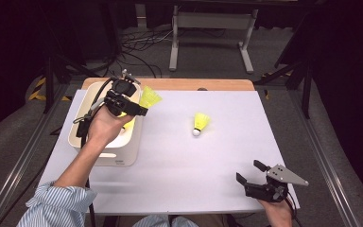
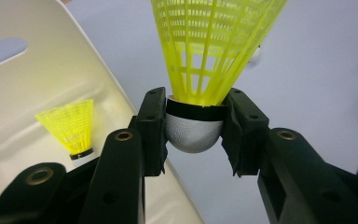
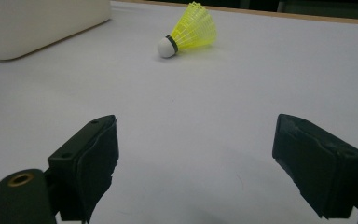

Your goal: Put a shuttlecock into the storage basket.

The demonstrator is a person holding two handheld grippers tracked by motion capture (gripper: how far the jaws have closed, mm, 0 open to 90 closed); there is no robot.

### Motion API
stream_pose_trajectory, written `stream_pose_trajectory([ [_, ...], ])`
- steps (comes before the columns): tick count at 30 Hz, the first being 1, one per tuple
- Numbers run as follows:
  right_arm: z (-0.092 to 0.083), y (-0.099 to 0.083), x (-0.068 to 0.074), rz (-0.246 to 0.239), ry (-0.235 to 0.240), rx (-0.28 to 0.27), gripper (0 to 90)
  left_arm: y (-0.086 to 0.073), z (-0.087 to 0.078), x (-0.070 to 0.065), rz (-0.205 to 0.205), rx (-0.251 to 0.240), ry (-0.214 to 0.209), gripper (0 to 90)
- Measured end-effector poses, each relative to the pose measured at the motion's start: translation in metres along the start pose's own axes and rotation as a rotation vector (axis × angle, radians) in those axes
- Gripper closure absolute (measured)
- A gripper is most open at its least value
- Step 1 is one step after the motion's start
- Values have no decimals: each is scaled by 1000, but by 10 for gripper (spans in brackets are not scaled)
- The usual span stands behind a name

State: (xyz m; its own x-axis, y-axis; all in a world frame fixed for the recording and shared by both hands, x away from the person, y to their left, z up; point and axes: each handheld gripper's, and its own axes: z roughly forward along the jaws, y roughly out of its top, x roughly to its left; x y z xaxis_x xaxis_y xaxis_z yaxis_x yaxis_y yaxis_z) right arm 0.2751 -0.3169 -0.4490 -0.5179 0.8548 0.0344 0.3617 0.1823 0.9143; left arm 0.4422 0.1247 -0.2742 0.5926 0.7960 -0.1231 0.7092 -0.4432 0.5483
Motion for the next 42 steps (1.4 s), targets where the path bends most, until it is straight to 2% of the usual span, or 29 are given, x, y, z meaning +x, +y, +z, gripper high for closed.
stream_pose_trajectory([
  [42, 1, 0, 1, -10, 1, 3, 146, -21, -8, 37, -101, -6, 59, 634],
])
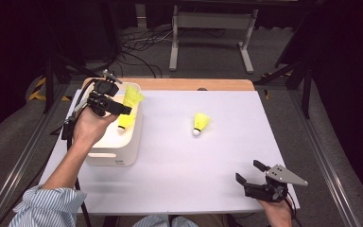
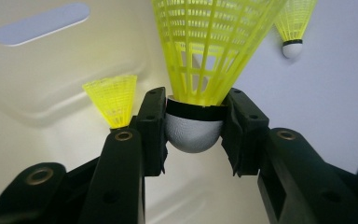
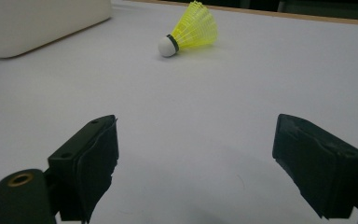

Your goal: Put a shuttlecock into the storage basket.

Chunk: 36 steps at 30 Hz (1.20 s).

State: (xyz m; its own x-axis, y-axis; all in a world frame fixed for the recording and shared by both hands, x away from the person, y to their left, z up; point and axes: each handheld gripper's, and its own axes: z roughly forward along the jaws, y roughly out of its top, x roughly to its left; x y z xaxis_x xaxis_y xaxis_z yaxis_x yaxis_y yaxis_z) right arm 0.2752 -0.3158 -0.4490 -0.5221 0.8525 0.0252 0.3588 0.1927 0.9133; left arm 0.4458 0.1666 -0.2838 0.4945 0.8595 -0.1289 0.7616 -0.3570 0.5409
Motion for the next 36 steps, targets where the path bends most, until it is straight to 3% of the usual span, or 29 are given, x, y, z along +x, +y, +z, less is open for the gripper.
stream_pose_trajectory([
  [17, 0, 0, 0, -2, -1, 2, 147, -6, -1, 11, -32, -2, 20, 634],
  [36, 0, 0, 0, 0, -1, 5, 147, -14, 12, 25, -67, 40, 60, 634],
])
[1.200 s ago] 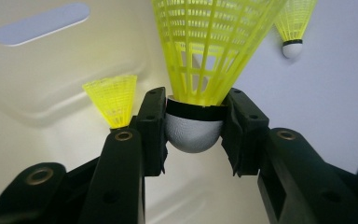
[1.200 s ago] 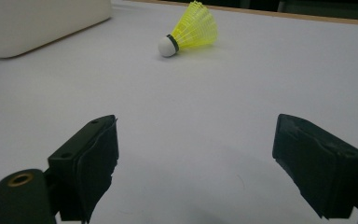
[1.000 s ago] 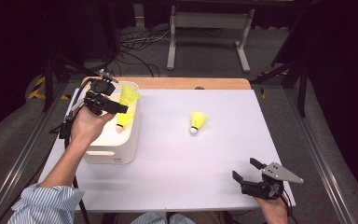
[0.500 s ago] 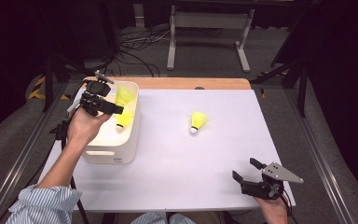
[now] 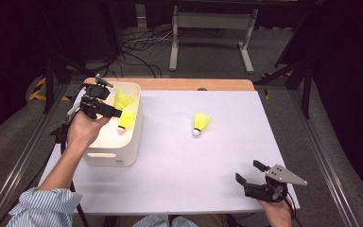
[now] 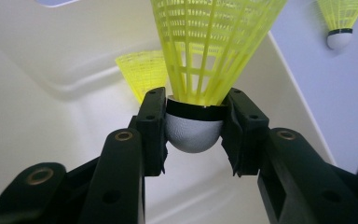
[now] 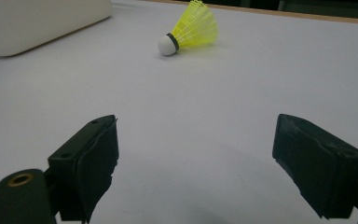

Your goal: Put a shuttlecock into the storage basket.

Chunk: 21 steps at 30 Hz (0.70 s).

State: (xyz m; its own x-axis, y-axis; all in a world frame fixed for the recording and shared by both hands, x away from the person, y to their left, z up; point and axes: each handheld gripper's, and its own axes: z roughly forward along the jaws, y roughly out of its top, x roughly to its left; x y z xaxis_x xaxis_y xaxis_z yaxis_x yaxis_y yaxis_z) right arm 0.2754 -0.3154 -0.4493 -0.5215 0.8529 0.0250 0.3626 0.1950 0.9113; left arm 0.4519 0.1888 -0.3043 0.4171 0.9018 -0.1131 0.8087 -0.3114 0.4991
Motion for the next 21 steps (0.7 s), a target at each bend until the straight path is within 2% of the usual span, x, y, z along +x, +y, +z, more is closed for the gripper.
stream_pose_trajectory([
  [6, 0, 0, 0, 0, 1, 0, 147, -1, 4, 4, -16, 9, 4, 633],
  [15, 0, 0, 0, 2, 2, 3, 147, 1, 14, 7, -12, 38, 38, 631],
  [21, 0, 0, 0, 3, 5, 2, 146, 4, 20, 9, -28, 47, 47, 631],
])
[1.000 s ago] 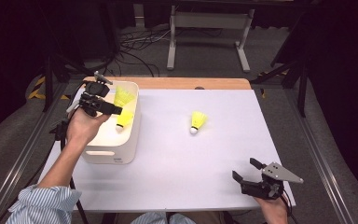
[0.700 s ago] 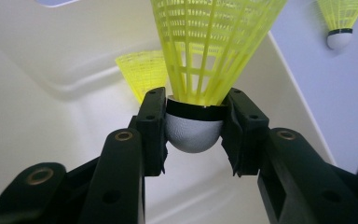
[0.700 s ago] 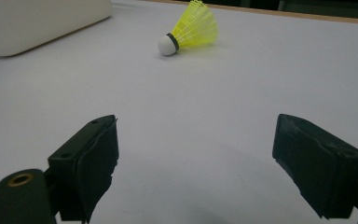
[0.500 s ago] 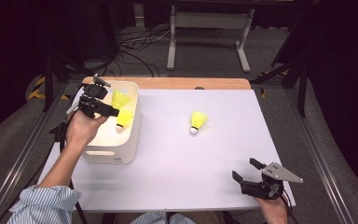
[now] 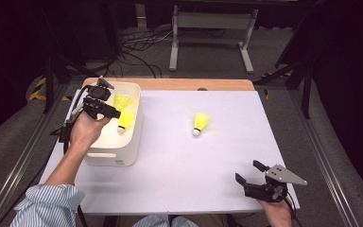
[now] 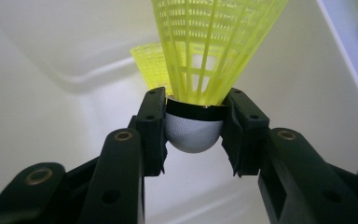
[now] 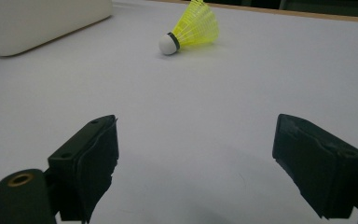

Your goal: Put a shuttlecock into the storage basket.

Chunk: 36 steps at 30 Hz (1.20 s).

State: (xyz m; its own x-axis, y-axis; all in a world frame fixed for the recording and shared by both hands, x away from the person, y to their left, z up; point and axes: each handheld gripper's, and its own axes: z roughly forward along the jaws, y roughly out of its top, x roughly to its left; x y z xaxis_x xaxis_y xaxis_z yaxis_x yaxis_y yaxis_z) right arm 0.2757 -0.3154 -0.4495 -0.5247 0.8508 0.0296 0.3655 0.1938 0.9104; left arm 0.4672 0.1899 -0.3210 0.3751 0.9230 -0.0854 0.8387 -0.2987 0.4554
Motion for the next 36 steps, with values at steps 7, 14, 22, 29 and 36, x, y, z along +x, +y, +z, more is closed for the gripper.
stream_pose_trajectory([
  [7, 0, 0, 0, 0, 4, 1, 145, 3, 7, 8, -41, 15, 4, 630],
  [14, 1, 0, 0, -1, 8, 4, 145, 3, 16, 16, -79, 43, 4, 629],
  [22, 1, 0, 0, 1, 10, 6, 145, 5, 25, 19, -99, 71, 12, 628],
  [29, 1, 0, 0, 0, 13, 8, 145, 5, 28, 22, -114, 76, 22, 625],
  [36, 1, 0, 0, 0, 15, 7, 144, 5, 30, 24, -116, 88, 25, 622],
])
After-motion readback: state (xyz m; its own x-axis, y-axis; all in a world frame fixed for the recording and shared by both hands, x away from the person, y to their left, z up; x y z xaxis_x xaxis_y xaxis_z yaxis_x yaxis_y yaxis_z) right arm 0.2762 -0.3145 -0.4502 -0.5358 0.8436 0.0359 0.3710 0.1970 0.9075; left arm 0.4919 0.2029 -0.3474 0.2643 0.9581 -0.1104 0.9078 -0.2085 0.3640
